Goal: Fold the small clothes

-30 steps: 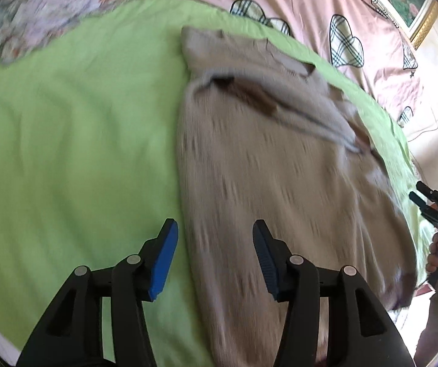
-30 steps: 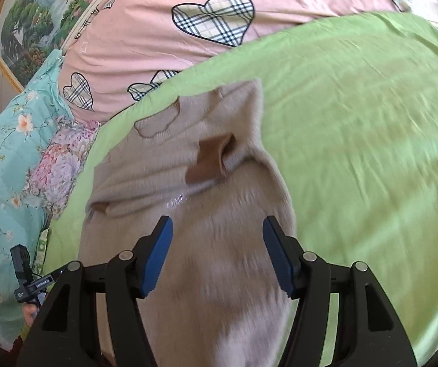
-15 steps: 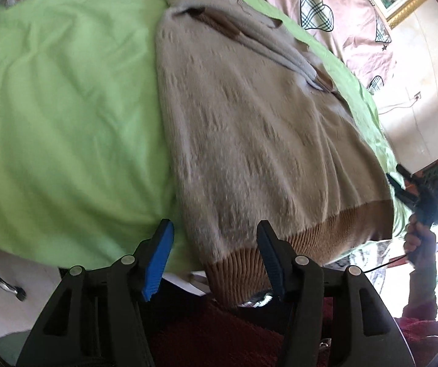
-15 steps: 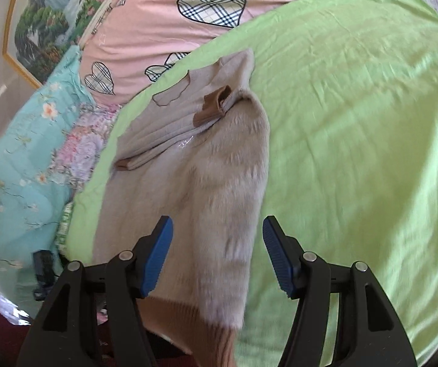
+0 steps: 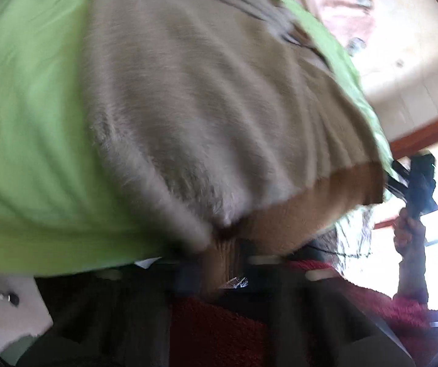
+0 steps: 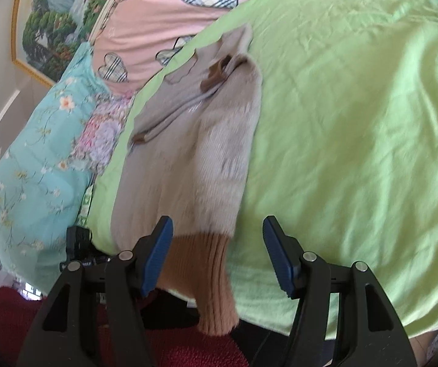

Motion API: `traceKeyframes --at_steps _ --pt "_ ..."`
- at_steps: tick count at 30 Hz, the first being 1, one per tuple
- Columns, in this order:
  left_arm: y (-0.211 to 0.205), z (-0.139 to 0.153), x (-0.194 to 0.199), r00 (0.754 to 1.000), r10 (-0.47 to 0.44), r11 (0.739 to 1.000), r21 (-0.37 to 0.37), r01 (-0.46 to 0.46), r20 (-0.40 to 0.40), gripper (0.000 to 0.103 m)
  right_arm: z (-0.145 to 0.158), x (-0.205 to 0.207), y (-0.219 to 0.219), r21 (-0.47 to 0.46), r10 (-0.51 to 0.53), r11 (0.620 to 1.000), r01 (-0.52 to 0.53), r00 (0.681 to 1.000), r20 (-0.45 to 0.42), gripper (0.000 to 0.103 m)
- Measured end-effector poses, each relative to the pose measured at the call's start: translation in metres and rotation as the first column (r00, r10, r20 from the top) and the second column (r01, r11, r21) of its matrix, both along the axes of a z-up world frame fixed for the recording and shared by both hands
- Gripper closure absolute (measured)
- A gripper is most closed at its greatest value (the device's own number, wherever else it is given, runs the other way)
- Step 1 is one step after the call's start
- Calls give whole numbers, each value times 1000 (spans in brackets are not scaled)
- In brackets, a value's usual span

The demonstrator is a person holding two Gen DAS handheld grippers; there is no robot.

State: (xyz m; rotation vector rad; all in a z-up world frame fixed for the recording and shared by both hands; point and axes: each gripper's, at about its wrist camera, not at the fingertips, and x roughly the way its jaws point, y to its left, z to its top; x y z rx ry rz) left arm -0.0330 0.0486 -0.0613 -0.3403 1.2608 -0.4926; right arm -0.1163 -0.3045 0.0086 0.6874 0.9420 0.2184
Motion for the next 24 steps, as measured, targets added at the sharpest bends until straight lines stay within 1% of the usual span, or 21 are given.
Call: traceKeyframes --at_steps 3,5,7,9,11,15,16,17,19,21,24 --pt "-2 19 -9 995 -34 999 27 32 89 96 -1 -1 6 7 36 999 -36 999 -2 41" --pt "9 36 -17 990 -20 1000 -7 21 137 96 -1 -1 8 4 58 998 -58 998 -4 41" --pt "23 48 -23 986 11 1000 -28 -6 167 97 1 -3 12 1 92 996 -92 996 -3 41" --pt "33 54 -26 981 30 999 -35 -23 189 98 0 -5 15 1 123 992 -123 992 -4 41" --pt "35 53 -25 983 42 998 -51 -34 179 98 -5 -5 18 13 152 988 -151 988 -11 41" --pt "20 48 -21 985 10 1000 -20 -7 174 98 -17 -1 28 65 192 979 -191 981 -3 42" --pt "17 49 -21 984 0 1000 -11 2 178 98 -19 0 29 71 196 978 -195 981 1 61" --pt "17 51 -20 983 -4 1000 -5 5 183 98 -19 -1 30 79 193 978 -193 981 0 97" --pt "14 51 -23 981 -2 1000 -10 4 192 98 -17 -6 23 97 163 982 -163 987 16 96" --pt "15 48 -22 982 -1 1000 -26 6 190 98 -6 -16 7 84 112 990 -116 992 53 96" --pt "15 44 -20 984 -11 1000 -23 15 180 98 -4 -21 -2 55 87 995 -89 996 27 96"
